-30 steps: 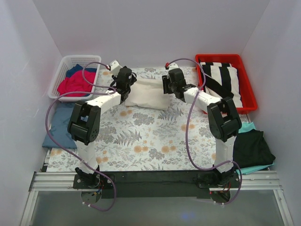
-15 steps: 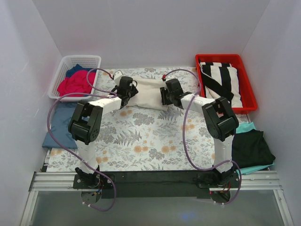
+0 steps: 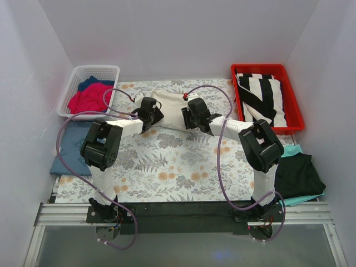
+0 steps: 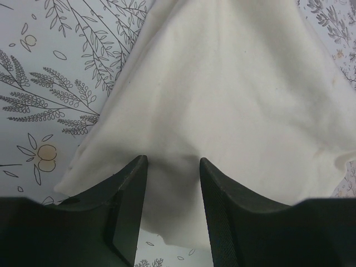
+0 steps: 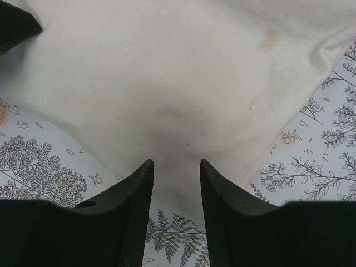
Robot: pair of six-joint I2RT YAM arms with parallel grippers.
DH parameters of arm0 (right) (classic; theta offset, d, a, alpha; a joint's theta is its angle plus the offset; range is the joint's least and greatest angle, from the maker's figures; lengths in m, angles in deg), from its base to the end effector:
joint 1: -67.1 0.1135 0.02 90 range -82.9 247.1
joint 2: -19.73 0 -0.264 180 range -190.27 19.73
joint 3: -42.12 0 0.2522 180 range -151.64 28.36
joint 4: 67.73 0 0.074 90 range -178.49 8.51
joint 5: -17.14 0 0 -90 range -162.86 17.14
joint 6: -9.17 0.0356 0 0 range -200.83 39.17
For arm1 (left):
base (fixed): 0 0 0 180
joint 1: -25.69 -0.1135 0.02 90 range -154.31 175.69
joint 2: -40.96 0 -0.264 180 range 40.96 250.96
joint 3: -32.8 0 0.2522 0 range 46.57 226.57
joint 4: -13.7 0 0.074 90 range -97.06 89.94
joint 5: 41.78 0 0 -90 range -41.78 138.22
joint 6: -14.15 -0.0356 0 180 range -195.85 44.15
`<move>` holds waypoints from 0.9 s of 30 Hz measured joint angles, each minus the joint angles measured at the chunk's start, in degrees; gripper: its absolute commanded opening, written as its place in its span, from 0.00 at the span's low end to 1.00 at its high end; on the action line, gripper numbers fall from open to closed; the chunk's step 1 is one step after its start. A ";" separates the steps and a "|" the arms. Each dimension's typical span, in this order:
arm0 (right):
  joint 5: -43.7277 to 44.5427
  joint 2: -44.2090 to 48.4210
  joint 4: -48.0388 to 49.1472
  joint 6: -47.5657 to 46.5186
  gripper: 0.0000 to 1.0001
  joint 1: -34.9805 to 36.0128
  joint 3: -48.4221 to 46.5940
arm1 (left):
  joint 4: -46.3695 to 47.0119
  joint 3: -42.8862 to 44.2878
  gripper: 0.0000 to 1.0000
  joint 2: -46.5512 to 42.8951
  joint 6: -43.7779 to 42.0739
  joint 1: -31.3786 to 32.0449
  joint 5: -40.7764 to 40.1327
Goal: Fold and stack the t-shirts
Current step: Fold the tshirt
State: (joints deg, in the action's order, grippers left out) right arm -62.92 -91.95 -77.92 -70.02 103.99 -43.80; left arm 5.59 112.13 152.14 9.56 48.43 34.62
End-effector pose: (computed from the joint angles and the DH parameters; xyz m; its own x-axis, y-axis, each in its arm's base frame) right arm 0.3500 0.2550 0.1852 -0.5511 -0.1827 -0.8142 -0.3829 0.9223 0.0523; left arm 0.3840 -0.1519 0.1568 -0.2562 -0.9431 -0.2119 -0.5737 0.3248 -0.7519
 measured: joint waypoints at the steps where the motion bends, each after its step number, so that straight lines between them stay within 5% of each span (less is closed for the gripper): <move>1: 0.15 0.13 0.00 0.00 0.45 0.00 0.00 | -0.13 0.00 0.41 0.02 0.33 0.00 -0.37; 15: -0.87 -6.45 0.52 -0.09 0.44 -0.07 -4.04 | -12.44 5.18 0.41 2.14 4.83 0.50 -9.62; 27: 4.11 -2.03 2.67 1.51 0.44 -0.68 3.26 | -20.44 8.39 0.41 3.56 7.91 1.03 -15.78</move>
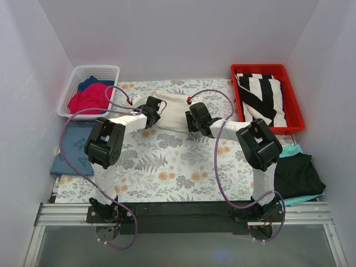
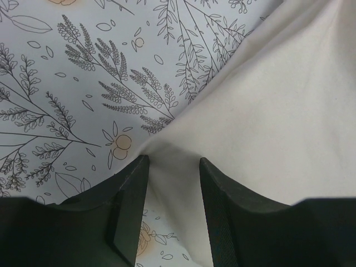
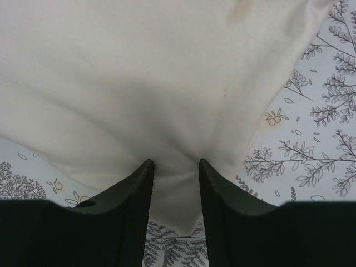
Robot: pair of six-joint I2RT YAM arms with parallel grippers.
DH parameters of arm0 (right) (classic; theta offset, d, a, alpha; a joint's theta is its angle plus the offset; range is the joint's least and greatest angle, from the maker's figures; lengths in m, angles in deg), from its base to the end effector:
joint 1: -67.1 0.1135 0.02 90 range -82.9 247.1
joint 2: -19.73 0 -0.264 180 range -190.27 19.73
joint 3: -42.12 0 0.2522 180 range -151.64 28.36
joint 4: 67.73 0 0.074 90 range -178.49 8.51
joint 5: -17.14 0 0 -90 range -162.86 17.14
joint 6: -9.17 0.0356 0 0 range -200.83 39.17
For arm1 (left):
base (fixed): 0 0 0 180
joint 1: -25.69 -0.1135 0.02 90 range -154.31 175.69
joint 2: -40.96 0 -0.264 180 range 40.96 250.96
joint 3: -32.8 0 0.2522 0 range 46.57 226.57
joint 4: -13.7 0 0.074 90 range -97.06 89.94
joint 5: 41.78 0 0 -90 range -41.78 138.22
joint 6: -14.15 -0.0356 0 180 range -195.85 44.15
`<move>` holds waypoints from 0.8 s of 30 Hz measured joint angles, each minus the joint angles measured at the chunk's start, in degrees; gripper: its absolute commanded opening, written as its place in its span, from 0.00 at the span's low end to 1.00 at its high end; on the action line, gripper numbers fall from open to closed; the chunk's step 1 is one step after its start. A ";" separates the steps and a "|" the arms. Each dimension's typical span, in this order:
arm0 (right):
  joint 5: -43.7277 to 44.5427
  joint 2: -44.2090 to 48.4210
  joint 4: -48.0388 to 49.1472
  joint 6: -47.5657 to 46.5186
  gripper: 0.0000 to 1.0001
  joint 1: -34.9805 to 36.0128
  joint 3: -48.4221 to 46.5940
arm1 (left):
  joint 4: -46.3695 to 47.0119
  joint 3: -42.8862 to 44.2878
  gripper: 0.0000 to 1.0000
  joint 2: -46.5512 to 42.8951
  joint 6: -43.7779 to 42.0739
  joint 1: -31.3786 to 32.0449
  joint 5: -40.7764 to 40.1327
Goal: Fold and stack the t-shirts
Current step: Fold the tshirt
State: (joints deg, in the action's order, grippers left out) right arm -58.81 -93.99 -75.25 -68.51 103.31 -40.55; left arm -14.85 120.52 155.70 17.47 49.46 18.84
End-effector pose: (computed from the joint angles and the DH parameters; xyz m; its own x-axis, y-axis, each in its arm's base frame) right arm 0.3497 0.2453 0.1574 -0.5811 -0.1689 -0.7961 -0.3029 0.9528 0.0190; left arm 0.3864 -0.1511 0.1521 -0.0535 -0.9270 -0.3712 -0.7592 0.2792 -0.5879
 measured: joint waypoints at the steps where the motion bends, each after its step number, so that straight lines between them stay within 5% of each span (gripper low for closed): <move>1: 0.22 0.35 -0.04 0.00 0.44 -0.13 0.48 | 0.20 -0.55 0.41 -0.24 0.31 0.04 -0.09; 13: 2.34 6.14 -0.42 0.85 0.42 -1.33 8.33 | 2.97 -15.19 0.41 -11.19 3.72 0.57 0.24; 24: 5.92 20.92 -6.86 2.84 0.41 -1.31 22.67 | -7.02 -30.12 0.41 -26.97 5.84 4.81 -2.40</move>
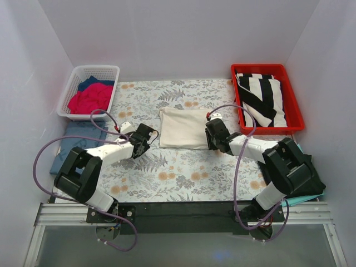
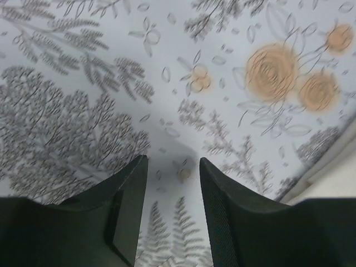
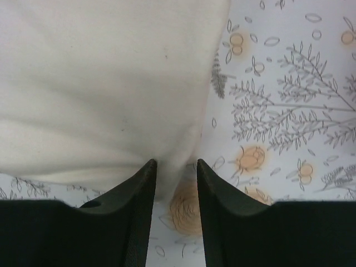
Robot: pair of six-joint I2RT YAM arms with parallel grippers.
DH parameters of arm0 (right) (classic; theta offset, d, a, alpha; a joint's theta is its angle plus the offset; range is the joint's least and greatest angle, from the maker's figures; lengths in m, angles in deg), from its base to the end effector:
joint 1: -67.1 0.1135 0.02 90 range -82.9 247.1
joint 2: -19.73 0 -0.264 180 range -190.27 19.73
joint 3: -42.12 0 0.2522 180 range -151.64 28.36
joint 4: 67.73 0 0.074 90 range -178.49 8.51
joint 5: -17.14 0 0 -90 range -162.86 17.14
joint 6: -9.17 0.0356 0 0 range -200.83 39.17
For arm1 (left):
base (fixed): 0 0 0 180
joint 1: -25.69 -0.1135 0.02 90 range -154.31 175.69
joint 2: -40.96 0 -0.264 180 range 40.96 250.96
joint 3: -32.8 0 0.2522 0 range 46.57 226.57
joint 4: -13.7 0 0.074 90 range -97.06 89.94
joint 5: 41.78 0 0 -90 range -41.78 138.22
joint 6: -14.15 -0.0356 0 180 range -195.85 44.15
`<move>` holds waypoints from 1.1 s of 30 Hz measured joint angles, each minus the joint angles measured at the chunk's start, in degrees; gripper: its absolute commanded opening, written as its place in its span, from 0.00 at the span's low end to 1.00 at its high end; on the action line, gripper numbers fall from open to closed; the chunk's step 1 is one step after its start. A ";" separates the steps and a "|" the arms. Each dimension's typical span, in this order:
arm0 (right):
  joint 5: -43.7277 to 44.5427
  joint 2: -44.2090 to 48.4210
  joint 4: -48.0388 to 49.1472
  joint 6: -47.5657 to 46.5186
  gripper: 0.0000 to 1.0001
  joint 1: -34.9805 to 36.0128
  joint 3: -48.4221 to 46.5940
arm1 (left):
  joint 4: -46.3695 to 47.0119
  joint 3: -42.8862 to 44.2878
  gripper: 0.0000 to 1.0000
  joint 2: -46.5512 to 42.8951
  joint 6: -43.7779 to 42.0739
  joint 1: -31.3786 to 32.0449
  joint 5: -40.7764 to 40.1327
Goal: Fold and stack the t-shirts
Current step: Fold the tshirt
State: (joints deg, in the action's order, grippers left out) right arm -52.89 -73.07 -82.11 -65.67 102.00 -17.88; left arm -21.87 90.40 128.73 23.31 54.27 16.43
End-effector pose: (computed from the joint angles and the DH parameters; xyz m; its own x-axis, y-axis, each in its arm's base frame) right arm 0.2677 0.1719 0.1617 -0.6715 -0.1687 -0.7216 -0.1779 0.9820 -0.0640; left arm 0.2466 -0.1130 0.1555 -0.0863 -0.9086 -0.4088 -0.8249 0.2953 -0.4821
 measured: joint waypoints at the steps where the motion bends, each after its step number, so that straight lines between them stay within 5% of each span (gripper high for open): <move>1: 0.50 1.33 -1.55 0.13 0.41 0.50 0.76 | -1.64 -0.87 0.41 -1.44 0.22 0.52 0.20; 8: 2.14 5.99 -10.86 0.96 0.42 4.39 0.13 | -8.66 -1.03 0.41 -9.11 0.24 1.90 0.81; 15: 4.90 8.76 -14.27 -0.24 0.47 4.87 -8.61 | -7.67 9.77 0.41 -8.22 -4.66 3.43 2.71; 23: 6.19 2.25 -12.52 -2.56 0.48 4.02 -20.79 | 1.51 20.98 0.42 1.29 -11.82 3.54 7.91; 33: 1.62 -9.57 -9.44 -3.65 0.49 -1.42 -22.27 | 9.27 33.99 0.42 21.99 -18.67 3.54 11.47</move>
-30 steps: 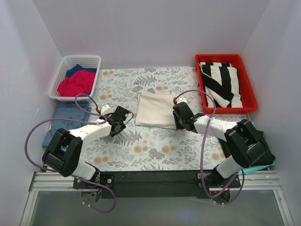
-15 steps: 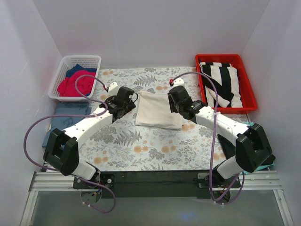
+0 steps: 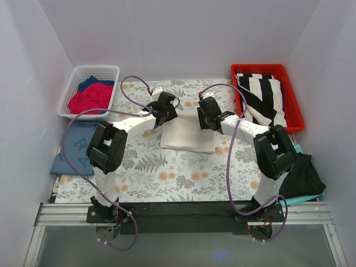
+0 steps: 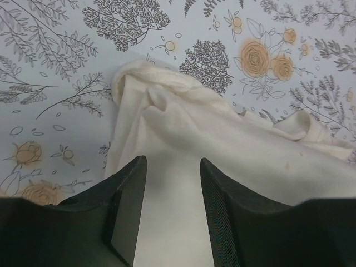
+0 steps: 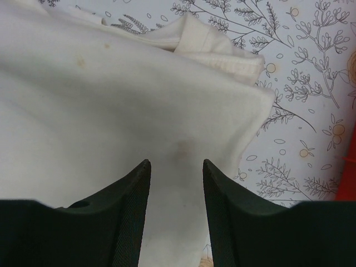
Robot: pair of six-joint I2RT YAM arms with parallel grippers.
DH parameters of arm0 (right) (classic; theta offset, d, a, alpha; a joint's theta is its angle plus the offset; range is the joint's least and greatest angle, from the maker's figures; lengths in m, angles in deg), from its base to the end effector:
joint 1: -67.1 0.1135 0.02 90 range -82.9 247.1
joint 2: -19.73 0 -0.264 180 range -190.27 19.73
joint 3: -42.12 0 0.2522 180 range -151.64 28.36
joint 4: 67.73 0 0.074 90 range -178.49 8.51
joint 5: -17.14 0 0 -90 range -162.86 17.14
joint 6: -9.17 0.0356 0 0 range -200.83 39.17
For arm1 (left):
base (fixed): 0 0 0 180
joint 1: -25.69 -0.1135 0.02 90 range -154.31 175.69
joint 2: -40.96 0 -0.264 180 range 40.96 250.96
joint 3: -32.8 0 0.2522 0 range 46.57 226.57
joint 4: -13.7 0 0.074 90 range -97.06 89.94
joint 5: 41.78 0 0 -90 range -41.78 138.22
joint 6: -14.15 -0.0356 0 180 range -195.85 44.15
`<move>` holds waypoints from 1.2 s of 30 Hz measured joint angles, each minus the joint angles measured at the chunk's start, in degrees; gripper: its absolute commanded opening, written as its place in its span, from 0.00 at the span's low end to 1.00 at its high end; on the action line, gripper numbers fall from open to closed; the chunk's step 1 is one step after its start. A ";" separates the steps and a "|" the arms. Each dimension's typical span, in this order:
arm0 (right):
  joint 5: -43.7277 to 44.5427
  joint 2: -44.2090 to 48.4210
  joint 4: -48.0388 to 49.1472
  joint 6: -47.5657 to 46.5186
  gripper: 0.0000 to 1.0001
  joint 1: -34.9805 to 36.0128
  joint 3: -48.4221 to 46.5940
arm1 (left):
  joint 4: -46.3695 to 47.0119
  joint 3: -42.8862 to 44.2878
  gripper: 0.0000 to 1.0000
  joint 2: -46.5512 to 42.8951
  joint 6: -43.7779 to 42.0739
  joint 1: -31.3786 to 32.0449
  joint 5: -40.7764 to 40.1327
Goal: Fold and stack the t-shirts
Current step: Fold the tshirt
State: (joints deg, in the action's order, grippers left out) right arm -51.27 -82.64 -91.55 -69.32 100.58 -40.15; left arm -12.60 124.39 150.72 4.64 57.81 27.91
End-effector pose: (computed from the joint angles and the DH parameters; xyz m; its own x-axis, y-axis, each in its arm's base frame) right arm 0.3330 0.2045 0.2104 -0.6252 -0.1910 -0.7568 -0.1706 0.9796 -0.1064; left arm 0.3670 -0.2158 0.2081 -0.3829 -0.8517 -0.3577 -0.5374 0.5203 -0.6636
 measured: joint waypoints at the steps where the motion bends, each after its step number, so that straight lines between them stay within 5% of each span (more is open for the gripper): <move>1: -0.35 -0.35 0.42 -0.13 0.49 -0.39 -0.07 | 0.42 0.94 0.42 1.77 -0.31 0.00 -0.02; 23: -10.32 -18.03 7.48 -4.96 0.49 -8.02 -13.90 | -4.44 15.30 0.45 14.12 0.28 -0.11 -13.38; 36: -11.96 -18.56 8.48 -7.82 0.49 -8.70 -14.69 | -12.13 23.37 0.44 21.94 6.73 -2.38 -14.73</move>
State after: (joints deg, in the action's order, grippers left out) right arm -63.23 -101.20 -83.07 -77.15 91.88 -54.84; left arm -24.73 147.75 172.66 11.37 55.43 13.18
